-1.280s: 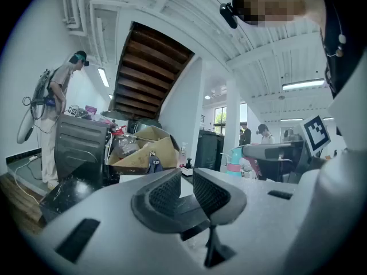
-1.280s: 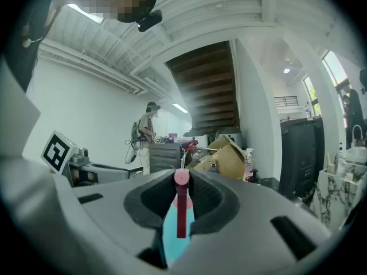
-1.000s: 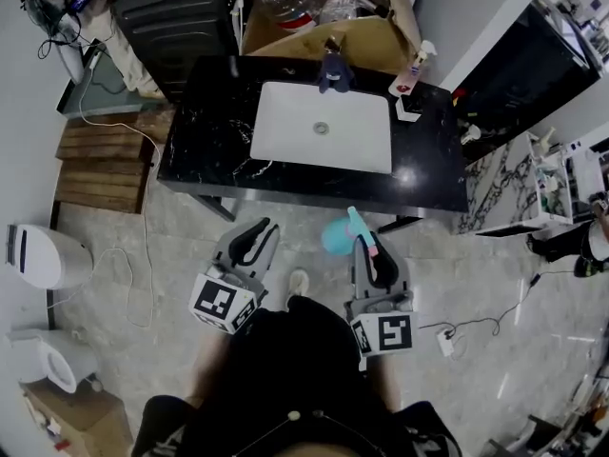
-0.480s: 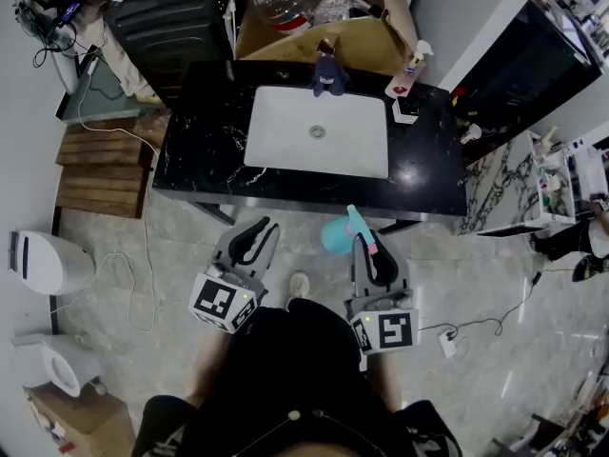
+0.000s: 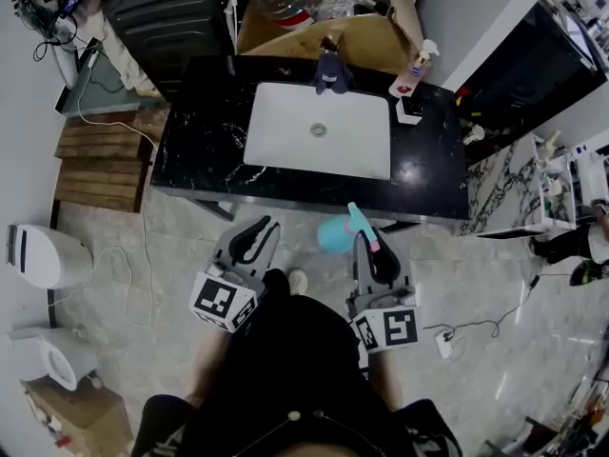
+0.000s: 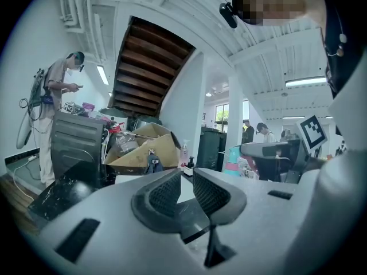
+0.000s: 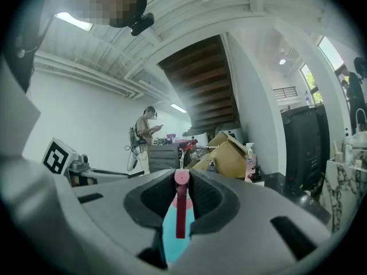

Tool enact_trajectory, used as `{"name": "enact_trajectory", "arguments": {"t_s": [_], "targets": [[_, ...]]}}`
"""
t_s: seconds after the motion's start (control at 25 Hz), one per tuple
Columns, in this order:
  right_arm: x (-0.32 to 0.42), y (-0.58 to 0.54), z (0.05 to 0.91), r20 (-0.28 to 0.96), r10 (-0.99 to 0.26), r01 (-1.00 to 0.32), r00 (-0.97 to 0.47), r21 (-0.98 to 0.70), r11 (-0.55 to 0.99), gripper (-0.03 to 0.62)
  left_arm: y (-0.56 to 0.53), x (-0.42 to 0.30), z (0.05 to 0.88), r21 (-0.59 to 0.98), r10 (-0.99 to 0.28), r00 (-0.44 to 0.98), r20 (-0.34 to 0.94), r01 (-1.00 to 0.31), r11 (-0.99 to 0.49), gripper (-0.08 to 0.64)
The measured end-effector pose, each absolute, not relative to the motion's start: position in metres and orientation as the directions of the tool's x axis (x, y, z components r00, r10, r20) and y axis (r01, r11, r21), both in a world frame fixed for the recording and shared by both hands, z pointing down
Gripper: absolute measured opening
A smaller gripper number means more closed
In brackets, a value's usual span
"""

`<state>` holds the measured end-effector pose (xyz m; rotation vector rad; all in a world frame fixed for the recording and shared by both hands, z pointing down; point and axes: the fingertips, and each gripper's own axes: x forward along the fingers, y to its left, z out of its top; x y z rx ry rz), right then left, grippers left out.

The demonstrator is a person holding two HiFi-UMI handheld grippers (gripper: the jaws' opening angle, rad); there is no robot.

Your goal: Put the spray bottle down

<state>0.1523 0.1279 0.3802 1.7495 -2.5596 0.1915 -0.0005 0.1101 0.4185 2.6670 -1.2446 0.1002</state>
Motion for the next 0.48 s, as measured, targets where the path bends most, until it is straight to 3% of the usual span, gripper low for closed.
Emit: {"name": "enact_trajectory", "arguments": {"t_s": [0.48], "targets": [[0.134, 0.069, 0.381, 0.099, -0.924, -0.929, -0.37, -0.045, 0.368, 0.067, 0.055, -0.021, 0.429, 0.175, -0.752, 0.643, 0.142, -0.764, -0.62, 0.067]]}}
